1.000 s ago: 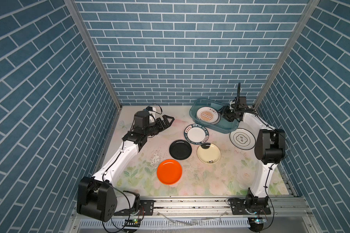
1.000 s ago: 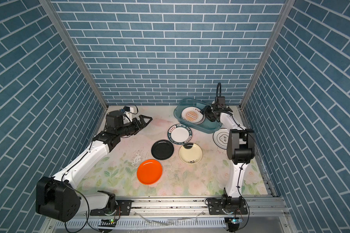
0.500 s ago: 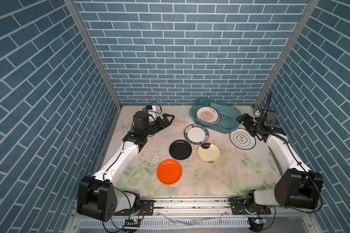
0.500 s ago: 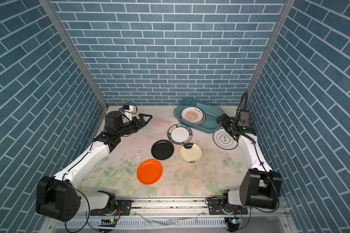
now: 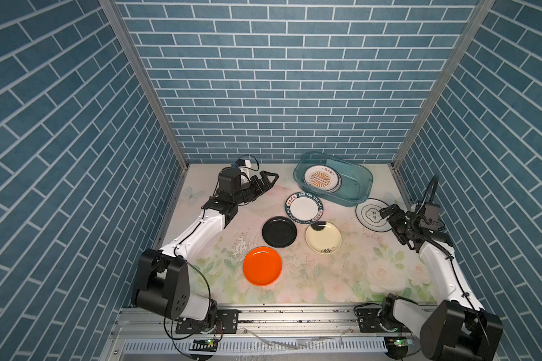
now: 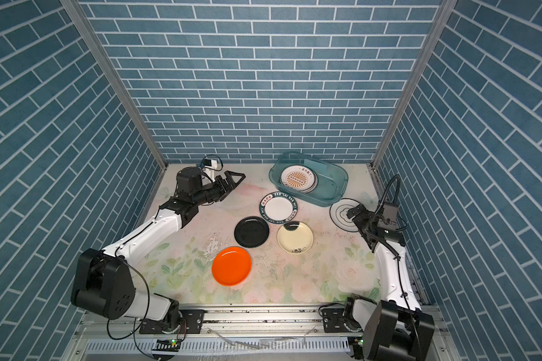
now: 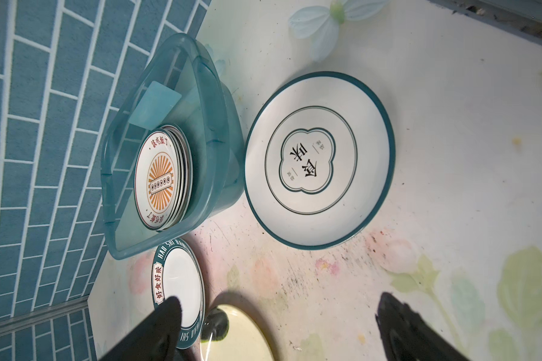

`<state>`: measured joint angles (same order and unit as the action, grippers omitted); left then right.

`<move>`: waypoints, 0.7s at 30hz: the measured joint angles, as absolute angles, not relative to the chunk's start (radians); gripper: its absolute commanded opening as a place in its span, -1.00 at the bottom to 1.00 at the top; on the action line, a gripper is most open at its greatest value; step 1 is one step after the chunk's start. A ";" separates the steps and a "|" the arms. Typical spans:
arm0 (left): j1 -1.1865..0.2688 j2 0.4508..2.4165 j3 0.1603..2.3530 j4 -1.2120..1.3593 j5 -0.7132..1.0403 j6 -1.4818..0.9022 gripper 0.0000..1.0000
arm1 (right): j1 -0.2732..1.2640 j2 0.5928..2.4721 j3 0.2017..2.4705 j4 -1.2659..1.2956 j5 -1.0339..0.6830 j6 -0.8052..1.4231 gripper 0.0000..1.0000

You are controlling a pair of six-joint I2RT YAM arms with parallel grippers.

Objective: Place the plates into the plastic bin on the countertop
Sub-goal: 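Move the right gripper to the rim of the white flower-emblem plate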

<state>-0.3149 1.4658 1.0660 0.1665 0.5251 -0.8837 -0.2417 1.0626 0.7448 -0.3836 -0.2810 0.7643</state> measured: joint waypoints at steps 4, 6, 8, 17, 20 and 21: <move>-0.346 1.518 1.107 0.175 0.532 -0.891 0.99 | -0.263 1.047 0.690 -0.372 -0.293 0.782 0.94; -0.358 1.547 1.121 0.178 0.544 -0.896 0.99 | -0.270 1.053 0.656 -0.358 -0.297 0.791 0.92; -0.367 1.565 1.126 0.178 0.549 -0.902 0.99 | -0.275 1.068 0.629 -0.342 -0.303 0.805 0.92; -0.389 1.580 1.126 0.162 0.562 -0.905 0.99 | -0.293 1.187 0.538 -0.183 -0.342 0.865 0.78; -0.389 1.578 1.126 0.138 0.562 -0.899 0.99 | -0.295 1.228 0.525 -0.121 -0.351 0.886 0.66; -0.389 1.576 1.126 0.129 0.561 -0.895 0.99 | -0.296 1.239 0.521 -0.099 -0.353 0.892 0.59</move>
